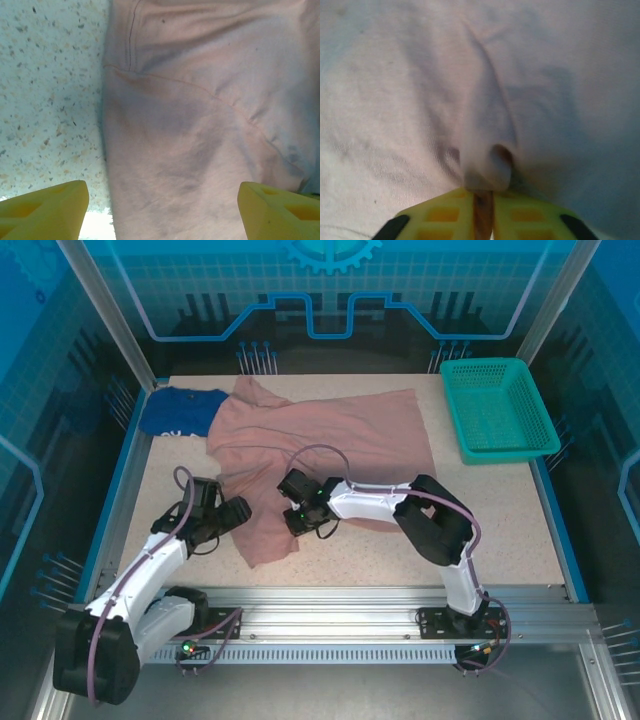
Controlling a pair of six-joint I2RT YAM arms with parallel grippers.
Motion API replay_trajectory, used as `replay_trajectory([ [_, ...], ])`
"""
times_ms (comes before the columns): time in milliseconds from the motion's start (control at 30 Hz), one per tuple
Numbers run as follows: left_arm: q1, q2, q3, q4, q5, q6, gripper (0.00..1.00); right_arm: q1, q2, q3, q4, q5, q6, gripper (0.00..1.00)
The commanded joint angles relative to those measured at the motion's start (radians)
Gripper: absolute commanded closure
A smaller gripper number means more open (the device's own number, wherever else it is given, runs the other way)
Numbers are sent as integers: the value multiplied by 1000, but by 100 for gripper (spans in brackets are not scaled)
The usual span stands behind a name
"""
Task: Fold the inside-out t-shirt
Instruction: Turn over the T-shirt at the center of the table.
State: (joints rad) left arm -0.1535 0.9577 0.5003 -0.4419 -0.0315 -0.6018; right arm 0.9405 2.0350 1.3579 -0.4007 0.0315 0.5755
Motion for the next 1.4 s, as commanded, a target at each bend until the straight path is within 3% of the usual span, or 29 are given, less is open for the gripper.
replay_trajectory([
  [0, -28, -6, -16, -29, 40, -10, 21, -48, -15, -18, -68, 63, -11, 89],
  [333, -130, -8, -38, -82, 70, -59, 27, -89, -6, -39, -56, -5, -16, 86],
  [467, -226, -43, -64, -124, 65, -124, 42, -89, -8, -48, -46, -13, -10, 85],
  [600, -359, -90, -74, -186, 32, -192, 50, -88, -15, -54, -45, -9, -15, 85],
  [733, -461, -72, -95, -146, 31, -232, 54, -88, -13, -57, -38, -10, -17, 84],
  [967, -565, 97, -34, -53, -34, -199, 52, -83, -15, -52, -36, -18, -23, 84],
  [1367, -603, 287, 47, 6, -115, -97, 40, -84, -29, -76, -21, -15, -18, 85],
])
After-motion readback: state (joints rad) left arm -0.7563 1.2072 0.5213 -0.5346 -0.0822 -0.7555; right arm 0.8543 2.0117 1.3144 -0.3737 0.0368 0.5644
